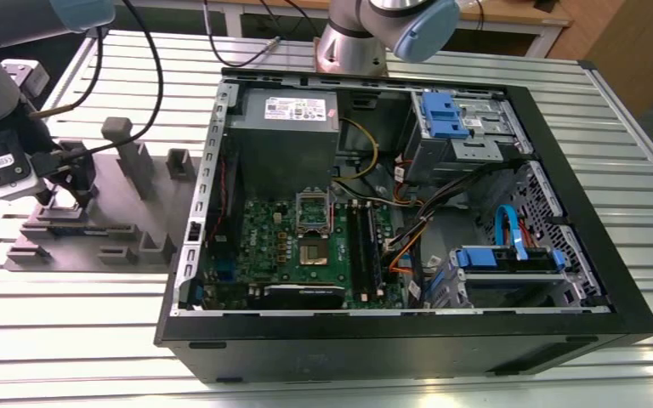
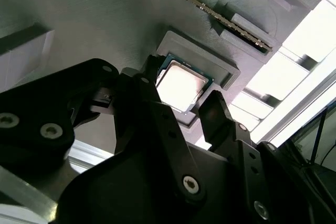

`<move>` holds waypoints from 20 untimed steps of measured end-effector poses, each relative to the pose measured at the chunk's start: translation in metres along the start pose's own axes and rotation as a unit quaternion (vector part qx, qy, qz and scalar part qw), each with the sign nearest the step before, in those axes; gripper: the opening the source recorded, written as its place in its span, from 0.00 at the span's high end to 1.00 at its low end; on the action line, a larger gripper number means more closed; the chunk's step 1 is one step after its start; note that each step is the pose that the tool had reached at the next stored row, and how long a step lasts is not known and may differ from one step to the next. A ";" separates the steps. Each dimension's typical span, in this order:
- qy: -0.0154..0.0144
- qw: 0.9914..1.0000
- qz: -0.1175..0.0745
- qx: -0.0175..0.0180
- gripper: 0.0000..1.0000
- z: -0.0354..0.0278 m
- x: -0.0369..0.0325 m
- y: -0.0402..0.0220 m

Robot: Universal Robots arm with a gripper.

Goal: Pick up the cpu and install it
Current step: 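Pick up the cpu and move it towards the insertion slot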

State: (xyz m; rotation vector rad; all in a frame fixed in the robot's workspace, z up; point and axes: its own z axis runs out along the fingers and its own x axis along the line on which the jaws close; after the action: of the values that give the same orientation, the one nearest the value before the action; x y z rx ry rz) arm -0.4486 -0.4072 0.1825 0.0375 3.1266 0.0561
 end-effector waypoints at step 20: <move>0.000 1.000 0.000 0.000 0.53 -0.0025 0.0000 0.0001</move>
State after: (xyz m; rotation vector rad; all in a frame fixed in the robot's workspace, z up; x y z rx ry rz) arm -0.4486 -0.4072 0.1851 0.0377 3.1262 0.0561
